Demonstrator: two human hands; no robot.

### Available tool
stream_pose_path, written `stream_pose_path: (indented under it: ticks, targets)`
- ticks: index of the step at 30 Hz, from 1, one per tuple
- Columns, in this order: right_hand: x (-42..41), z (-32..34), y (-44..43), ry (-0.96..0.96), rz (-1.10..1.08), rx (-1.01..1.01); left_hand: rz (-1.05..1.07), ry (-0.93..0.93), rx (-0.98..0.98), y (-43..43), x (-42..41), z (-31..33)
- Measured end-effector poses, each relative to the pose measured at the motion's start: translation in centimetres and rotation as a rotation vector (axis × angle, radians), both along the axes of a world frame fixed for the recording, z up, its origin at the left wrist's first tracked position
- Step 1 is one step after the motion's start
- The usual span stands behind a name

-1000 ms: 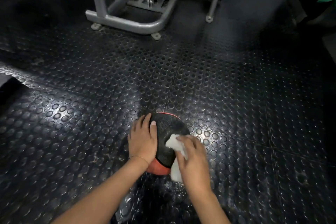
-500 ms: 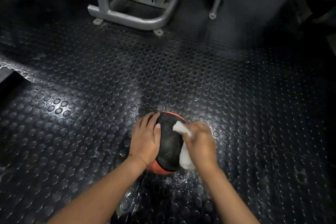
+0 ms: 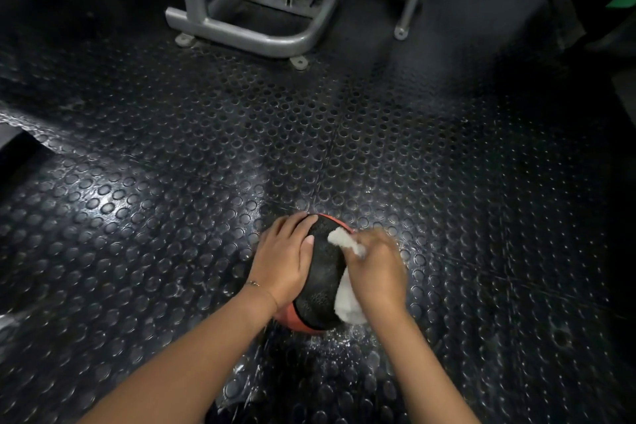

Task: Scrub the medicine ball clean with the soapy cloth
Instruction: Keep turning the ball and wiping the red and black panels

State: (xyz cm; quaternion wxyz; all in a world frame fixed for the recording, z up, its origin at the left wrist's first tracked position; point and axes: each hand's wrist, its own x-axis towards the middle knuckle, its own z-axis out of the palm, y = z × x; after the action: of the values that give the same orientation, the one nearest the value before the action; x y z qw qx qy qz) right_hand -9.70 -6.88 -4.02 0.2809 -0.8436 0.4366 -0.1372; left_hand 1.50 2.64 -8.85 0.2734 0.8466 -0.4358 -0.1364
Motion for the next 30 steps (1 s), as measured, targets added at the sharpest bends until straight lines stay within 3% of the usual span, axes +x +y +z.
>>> stream_pose_path:
  ticks: [3,7,10,12,14,16,19,23,25,28,30]
  targets:
    - [-0.8,0.4,1.0,-0.017,0.134,-0.025,-0.049,-0.009,0.019,0.2,0.5,-0.4]
    - [0.0,0.4,-1.1,-0.001,-0.051,0.107,-0.157,0.001,0.044,0.1,0.7,-0.1]
    - [-0.6,-0.1,-0.6,0.046,-0.072,0.058,-0.239,-0.033,0.064,-0.3,2.1,1.0]
    - [-1.6,-0.5,0.6,0.064,0.024,-0.057,-0.122,-0.095,0.106,-0.6,2.6,1.5]
    - [-2.8,-1.1,1.6,0.018,0.172,-0.166,0.135,-0.067,0.161,-0.9,1.9,1.5]
    - [-3.4,-1.2,2.0,-0.040,0.307,-0.240,0.254,0.104,0.184,-1.0,1.0,1.0]
    - [-2.7,-1.2,1.3,-0.059,0.297,-0.199,0.178,0.143,0.079,-1.4,0.5,0.5]
    - [-0.6,-0.9,-0.9,-0.072,-0.009,0.061,0.137,0.087,0.077,-2.3,0.4,0.3]
    - [-0.6,-0.5,-0.3,-0.047,-0.002,0.003,0.146,0.076,0.080,-2.4,0.3,0.3]
    - [-1.6,-0.3,1.5,-0.081,0.177,-0.145,0.120,0.059,0.029,-1.7,0.5,0.4]
    - [-1.7,-0.6,0.9,-0.057,0.155,-0.102,0.087,0.040,0.029,-1.2,0.4,0.2]
